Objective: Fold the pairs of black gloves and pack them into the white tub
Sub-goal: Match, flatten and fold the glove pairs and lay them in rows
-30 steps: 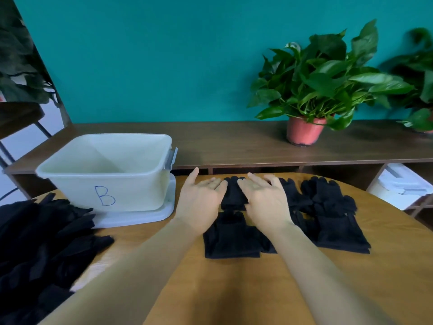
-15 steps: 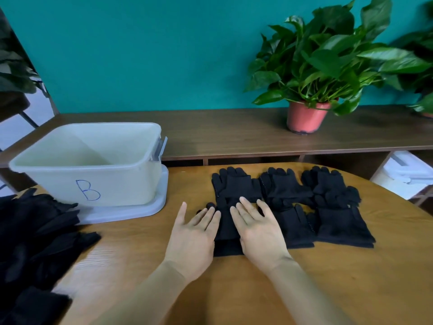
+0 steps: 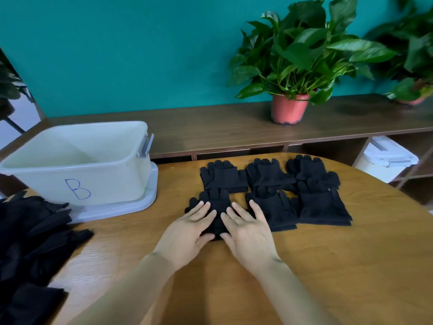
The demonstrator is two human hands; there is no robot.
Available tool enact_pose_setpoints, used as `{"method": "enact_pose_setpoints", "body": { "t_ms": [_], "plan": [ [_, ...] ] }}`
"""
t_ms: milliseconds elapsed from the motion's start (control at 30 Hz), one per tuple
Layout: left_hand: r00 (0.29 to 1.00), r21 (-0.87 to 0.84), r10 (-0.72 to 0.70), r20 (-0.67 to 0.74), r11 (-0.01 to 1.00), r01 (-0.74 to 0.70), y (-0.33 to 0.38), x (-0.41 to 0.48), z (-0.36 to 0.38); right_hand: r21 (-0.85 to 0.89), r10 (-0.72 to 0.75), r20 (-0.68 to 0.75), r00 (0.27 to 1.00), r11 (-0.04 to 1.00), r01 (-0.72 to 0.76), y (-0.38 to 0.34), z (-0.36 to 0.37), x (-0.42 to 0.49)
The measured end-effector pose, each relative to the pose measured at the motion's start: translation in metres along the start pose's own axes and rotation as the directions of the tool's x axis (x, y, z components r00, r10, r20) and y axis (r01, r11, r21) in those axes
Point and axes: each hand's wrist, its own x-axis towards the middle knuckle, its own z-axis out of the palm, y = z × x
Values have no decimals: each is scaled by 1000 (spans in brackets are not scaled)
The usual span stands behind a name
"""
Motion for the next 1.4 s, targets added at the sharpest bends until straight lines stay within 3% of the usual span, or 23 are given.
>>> {"method": "enact_pose_setpoints", "body": {
  "t_ms": [200, 567, 667, 800, 900, 1133, 1400],
  "plan": [
    [1000, -17, 19, -5, 1000, -19, -1, 14, 12, -5, 27, -58, 998, 1000, -28, 14, 5, -2],
    [992, 19, 94, -88, 996, -93, -6, 26, 22, 41, 90, -22, 996, 995, -89, 18, 6, -3],
    [984, 100, 133, -118, 988, -121, -9, 25, 25, 24, 57, -88, 995, 998, -55, 20, 10, -4],
    [975, 305, 188, -116, 941, -145, -4, 28, 22, 0, 77, -41, 996, 997, -77, 19, 7, 1],
    [985, 391, 147, -91, 915, -101, 2, 22, 16, -18, 86, 11, 996, 996, -86, 15, -2, 6],
    [990, 289, -19, -138, 955, 59, 3, -60, -7, 39, 58, -7, 998, 998, -57, -27, -45, -9],
    [967, 261, -141, -211, 946, 195, -1, -177, -43, 107, -40, 100, 994, 994, 29, -115, -76, -29]
  ]
}}
